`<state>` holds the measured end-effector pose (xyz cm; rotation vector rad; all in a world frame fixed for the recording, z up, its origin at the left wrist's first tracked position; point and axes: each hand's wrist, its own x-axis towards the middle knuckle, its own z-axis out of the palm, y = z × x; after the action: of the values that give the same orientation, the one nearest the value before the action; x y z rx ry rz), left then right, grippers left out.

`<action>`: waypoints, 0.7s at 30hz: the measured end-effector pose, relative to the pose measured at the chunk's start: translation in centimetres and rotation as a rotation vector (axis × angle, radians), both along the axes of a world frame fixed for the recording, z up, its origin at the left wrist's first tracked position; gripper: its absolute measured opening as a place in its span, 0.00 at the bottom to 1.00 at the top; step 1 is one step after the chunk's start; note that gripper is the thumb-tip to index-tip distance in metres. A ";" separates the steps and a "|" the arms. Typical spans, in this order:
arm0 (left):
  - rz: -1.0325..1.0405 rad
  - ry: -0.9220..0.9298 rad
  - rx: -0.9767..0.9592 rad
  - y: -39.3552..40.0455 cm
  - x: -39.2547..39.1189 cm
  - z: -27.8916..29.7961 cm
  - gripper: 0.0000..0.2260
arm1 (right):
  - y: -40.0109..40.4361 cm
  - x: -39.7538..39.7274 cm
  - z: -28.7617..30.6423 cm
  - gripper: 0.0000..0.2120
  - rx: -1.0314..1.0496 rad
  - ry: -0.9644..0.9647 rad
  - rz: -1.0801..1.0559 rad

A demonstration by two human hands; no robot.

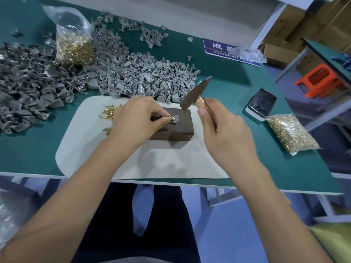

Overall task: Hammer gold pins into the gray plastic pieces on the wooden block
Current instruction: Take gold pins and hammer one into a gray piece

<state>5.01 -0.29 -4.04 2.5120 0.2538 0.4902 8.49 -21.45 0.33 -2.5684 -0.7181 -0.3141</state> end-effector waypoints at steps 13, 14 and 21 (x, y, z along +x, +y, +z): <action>0.006 0.037 0.061 -0.5 -0.3 0.7 0.04 | 2.2 -1.5 -0.4 0.21 -0.268 -0.054 0.003; 0.008 0.036 0.063 -0.4 -0.3 0.7 0.04 | 2.2 -1.5 -0.4 0.20 -0.271 -0.052 0.001; 0.015 -0.008 0.058 -0.6 -0.3 0.4 0.03 | 2.4 -1.7 -0.4 0.17 -0.228 -0.031 -0.024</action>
<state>4.76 -0.84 -3.60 2.5658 0.2585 0.5201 6.77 -19.03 -0.07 -2.7941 -0.7745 -0.2949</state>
